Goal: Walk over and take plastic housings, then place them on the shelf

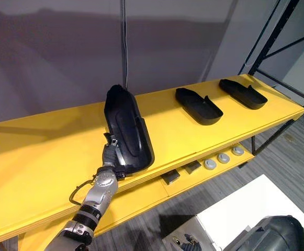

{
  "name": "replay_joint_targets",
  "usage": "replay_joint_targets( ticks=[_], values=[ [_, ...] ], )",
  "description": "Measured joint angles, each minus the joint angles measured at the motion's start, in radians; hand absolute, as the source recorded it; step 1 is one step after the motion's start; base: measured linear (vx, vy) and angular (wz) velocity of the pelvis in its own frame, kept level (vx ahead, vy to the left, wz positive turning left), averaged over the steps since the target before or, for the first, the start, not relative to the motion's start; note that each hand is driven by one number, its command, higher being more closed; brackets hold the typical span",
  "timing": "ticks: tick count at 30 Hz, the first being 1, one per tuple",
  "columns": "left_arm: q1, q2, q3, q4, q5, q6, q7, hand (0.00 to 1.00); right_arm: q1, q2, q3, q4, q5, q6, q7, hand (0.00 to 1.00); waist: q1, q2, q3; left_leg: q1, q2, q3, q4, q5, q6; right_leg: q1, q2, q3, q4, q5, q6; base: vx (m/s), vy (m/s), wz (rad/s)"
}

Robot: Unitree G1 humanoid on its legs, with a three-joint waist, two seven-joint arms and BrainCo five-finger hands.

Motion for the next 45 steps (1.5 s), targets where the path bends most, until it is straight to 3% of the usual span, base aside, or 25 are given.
replay_joint_targets(
  ticks=[5, 6, 29, 40, 45],
  values=[
    [-0.066, -0.004, 0.006, 0.035, 0.001, 0.003, 0.0, 1.0, -0.015, 0.01, 0.001, 0.0, -0.014, 0.002, 0.0, 0.0, -0.018, 0.002, 0.016, -0.016, 0.003, 0.002, -0.002, 0.001, -0.01, -0.02, 0.004, 0.004, 0.001, 0.001, -0.001, -0.02, 0.011, -0.04],
    [-0.079, -0.004, 0.01, 0.049, 0.001, 0.004, -0.001, 0.0, -0.018, 0.01, 0.001, 0.0, -0.014, 0.002, 0.0, 0.0, -0.024, 0.004, 0.017, -0.016, 0.003, 0.003, -0.002, 0.001, -0.011, -0.021, 0.004, 0.006, 0.001, 0.001, -0.001, 0.0, 0.024, -0.04],
    [-0.178, -0.035, 0.076, 0.136, -0.06, -0.024, 0.002, 0.0, -0.088, 0.004, -0.004, 0.047, -0.012, 0.003, 0.0, 0.0, -0.058, 0.027, 0.058, -0.015, 0.001, -0.026, -0.002, 0.001, -0.021, 0.004, 0.0, -0.019, -0.028, 0.007, -0.003, -0.03, 0.024, 0.03],
    [-0.144, -0.048, 0.077, 0.08, -0.077, -0.043, 0.055, 0.0, -0.088, 0.0, -0.001, 0.048, -0.014, 0.003, -0.008, 0.0, -0.055, 0.033, 0.069, -0.01, 0.002, -0.032, -0.001, 0.002, -0.022, 0.021, -0.001, -0.022, -0.048, 0.018, -0.004, -0.01, 0.01, 0.02],
    [-0.075, -0.056, 0.068, -0.021, -0.072, -0.042, 0.101, 0.0, -0.087, 0.0, 0.0, 0.047, -0.016, 0.003, -0.011, 0.0, -0.055, 0.033, 0.072, -0.007, 0.002, -0.032, -0.001, 0.004, -0.02, 0.027, -0.001, -0.023, -0.054, 0.022, -0.004, -0.03, 0.024, 0.01]
  ],
)
